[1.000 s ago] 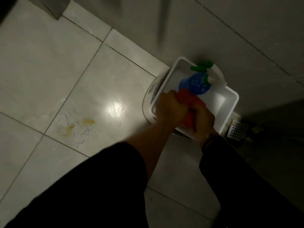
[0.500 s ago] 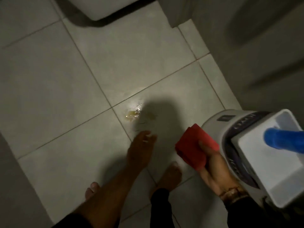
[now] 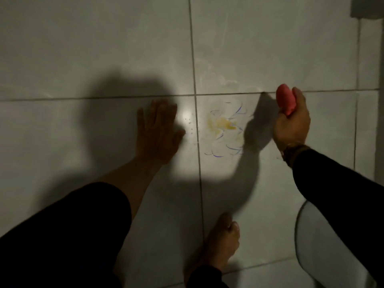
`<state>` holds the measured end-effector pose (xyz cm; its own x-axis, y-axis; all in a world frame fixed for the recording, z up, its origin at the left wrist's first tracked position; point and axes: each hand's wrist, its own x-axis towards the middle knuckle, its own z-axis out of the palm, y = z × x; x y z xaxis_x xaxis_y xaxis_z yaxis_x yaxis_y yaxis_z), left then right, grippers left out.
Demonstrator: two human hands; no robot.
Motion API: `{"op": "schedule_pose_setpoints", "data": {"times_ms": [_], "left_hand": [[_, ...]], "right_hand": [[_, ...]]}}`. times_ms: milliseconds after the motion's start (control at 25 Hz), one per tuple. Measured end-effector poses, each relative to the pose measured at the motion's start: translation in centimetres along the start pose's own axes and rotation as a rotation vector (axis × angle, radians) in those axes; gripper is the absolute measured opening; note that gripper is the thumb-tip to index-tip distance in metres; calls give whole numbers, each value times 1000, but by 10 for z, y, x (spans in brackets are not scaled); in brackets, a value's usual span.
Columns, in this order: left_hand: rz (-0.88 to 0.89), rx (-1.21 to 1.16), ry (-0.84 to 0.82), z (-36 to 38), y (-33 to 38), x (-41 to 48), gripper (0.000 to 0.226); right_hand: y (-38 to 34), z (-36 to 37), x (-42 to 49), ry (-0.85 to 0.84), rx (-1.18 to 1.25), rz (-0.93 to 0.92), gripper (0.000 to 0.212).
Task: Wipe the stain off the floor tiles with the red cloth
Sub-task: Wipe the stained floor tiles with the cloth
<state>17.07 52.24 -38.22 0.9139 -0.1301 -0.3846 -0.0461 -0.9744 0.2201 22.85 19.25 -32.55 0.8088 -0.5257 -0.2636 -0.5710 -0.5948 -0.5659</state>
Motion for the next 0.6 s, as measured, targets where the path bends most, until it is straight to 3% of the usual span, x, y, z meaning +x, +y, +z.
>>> {"op": "schedule_pose_setpoints", "data": {"times_ms": [200,280,440,520,600], "left_hand": [[118,37,292,63,-37,1,78],[131,7,341,68,-39,3,77],[149,29,352,71,-40,4,71],[145,22,345,70,-39,3,70],[132,28,346,69,-38,4,71]], "right_hand": [[22,62,16,-283,-661,-492,81],[23,76,11,-316,-669,-499,86],[-29,120,29,-148,-533,-439,90],[-64,160,17,-114,-537,-547,87],[-69,189,-24,-134,-599,-794,83]]}}
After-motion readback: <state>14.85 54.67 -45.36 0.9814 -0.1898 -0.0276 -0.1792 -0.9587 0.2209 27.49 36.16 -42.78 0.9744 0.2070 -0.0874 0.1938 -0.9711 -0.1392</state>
